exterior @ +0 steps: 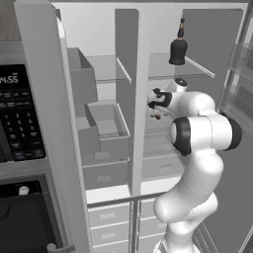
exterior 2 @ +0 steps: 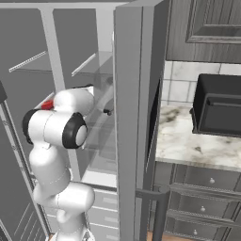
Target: There's a chicken drumstick in the fridge that needs to be moved to the freezer for freezing. Pick up the chicken drumstick from the fridge, place it on any shelf in the freezer, and close the fridge and freezer doors when done.
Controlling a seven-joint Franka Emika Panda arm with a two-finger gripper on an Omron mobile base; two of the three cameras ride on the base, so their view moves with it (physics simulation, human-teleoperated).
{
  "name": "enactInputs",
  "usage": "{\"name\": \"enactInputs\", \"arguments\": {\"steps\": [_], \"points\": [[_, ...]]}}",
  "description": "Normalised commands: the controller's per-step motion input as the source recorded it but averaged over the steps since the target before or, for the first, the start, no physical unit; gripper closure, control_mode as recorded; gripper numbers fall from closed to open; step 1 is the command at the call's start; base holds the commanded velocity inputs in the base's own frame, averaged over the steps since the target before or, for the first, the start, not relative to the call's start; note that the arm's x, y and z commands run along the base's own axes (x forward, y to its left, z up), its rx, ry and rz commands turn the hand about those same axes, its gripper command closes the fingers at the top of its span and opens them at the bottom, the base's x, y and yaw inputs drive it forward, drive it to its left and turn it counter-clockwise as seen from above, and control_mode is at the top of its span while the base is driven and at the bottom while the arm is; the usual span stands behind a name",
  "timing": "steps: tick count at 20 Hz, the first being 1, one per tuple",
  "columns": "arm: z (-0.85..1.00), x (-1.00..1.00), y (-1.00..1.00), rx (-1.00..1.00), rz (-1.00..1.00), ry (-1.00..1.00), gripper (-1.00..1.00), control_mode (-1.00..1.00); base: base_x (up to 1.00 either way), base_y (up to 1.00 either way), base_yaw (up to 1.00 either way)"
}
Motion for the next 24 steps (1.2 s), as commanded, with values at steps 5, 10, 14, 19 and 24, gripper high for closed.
{"name": "enactInputs", "arguments": {"steps": [5,10,14,19,24], "points": [[-0.8,-0.06,0.15,0.0,0.0,0.0,1.0,-1.0,0.0,0.0,0.0],[-0.78,-0.32,0.62,0.0,0.0,-0.01,1.0,-1.0,0.0,0.0,0.0],[-0.01,-0.38,0.06,0.0,0.0,0.04,1.0,-1.0,0.0,0.0,0.0],[0.03,-0.54,0.0,0.02,0.0,0.04,1.0,-1.0,0.0,0.0,0.0],[0.34,-0.96,0.0,0.01,0.0,-0.1,1.0,-1.0,0.0,0.0,0.0]]}}
